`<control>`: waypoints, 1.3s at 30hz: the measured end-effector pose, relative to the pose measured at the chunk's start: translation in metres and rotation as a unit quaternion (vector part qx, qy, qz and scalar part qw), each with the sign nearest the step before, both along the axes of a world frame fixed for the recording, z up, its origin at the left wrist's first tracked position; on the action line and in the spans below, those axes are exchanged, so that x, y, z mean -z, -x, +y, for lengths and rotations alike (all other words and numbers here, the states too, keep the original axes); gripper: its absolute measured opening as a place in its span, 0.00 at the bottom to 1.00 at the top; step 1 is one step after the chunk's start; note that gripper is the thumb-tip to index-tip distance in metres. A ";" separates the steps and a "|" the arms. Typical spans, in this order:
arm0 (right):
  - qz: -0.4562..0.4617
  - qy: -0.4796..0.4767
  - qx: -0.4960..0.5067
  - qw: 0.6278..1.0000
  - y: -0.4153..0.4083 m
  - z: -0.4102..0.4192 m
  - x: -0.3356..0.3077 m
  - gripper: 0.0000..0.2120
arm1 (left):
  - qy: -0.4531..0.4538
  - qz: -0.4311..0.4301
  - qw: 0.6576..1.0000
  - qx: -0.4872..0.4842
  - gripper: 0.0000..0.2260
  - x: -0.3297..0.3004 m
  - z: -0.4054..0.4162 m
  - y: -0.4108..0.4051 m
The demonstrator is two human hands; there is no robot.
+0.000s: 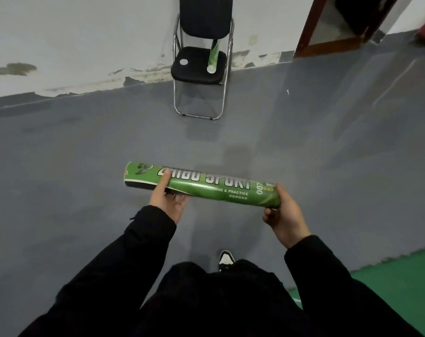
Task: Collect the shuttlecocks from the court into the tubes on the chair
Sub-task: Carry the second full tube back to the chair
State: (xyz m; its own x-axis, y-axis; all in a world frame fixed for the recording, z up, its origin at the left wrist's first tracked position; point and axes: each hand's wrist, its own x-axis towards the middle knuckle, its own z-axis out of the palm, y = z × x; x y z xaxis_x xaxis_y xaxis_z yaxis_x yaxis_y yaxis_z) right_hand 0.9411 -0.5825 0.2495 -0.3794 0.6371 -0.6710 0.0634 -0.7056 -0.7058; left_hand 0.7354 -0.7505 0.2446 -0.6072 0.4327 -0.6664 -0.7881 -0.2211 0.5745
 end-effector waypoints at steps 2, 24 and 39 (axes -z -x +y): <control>0.008 -0.005 -0.023 1.000 0.041 0.046 -0.011 0.13 | 0.000 -0.013 1.000 0.002 0.17 -0.005 0.046 0.018; -0.016 -0.010 -0.180 0.984 0.466 0.529 -0.001 0.12 | 0.038 -0.099 0.992 -0.061 0.11 0.034 0.521 0.434; -0.049 0.062 -0.362 0.929 0.827 0.682 0.054 0.11 | 0.084 -0.166 0.932 -0.311 0.22 0.073 0.607 0.705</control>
